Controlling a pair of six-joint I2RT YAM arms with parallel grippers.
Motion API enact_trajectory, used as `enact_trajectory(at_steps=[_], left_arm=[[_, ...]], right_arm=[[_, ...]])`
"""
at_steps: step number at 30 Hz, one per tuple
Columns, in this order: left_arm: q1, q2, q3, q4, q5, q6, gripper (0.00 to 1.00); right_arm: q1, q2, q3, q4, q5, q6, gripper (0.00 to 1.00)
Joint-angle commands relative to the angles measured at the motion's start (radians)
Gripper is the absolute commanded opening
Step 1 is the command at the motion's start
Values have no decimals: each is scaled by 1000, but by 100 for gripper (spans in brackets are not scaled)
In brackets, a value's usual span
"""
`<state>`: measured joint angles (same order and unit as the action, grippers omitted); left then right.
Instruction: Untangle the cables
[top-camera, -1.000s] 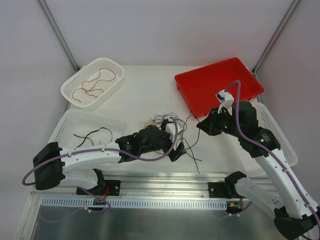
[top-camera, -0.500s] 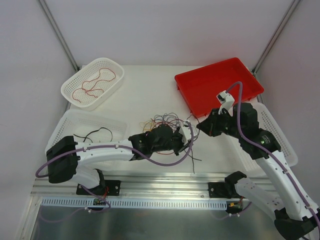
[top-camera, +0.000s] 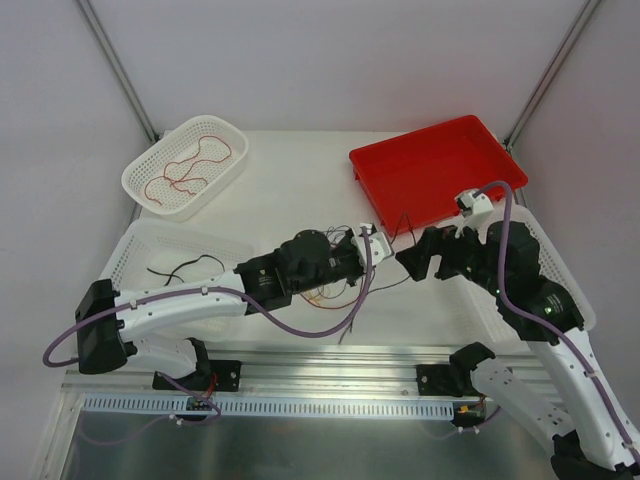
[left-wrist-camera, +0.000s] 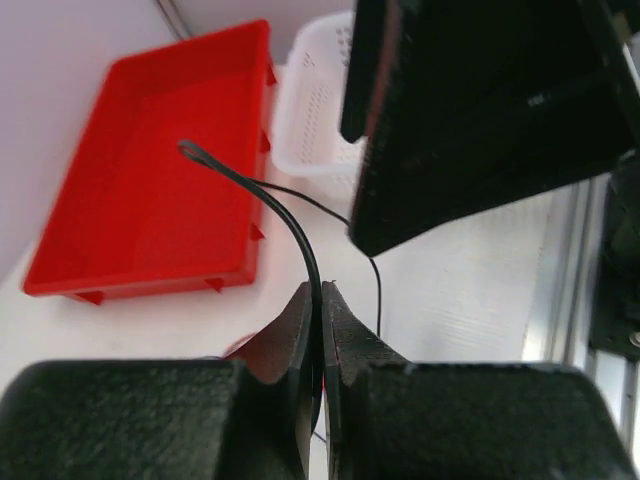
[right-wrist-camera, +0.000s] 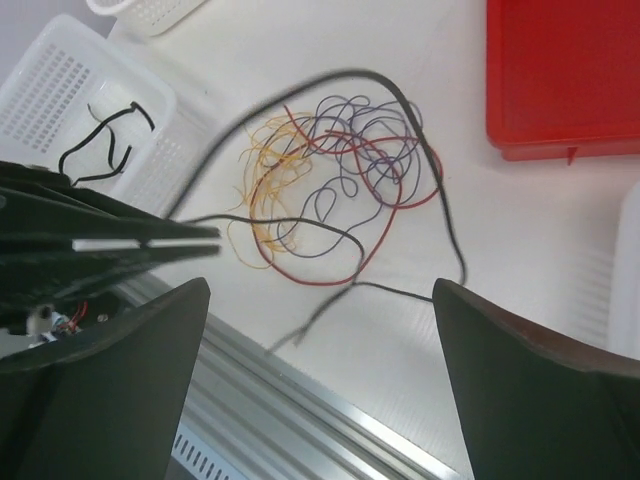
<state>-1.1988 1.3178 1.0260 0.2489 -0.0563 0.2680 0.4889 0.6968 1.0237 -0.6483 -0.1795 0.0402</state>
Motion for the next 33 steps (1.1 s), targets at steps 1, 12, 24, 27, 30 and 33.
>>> enact_trajectory(at_steps=[1,12,24,27,30,33], left_arm=[[-8,-55,84,10,-88,106,0],[36,-86,282,-45,-437,235,0],[338,-265,332,-293,-646,57,0],[403,-330,318,-368,-677,13,0],[461,-388,289,-407,-701,-25,0],[518,-446,260,-448,-728,-50,0]], right_arm=[[4,-65,49,-7,109,-36,99],[4,-244,-14,62,276,-91,97],[4,-183,-31,64,235,-92,97],[4,-165,-36,75,226,-89,97],[2,-148,-39,88,209,-83,97],[2,-132,-40,99,199,-80,97]])
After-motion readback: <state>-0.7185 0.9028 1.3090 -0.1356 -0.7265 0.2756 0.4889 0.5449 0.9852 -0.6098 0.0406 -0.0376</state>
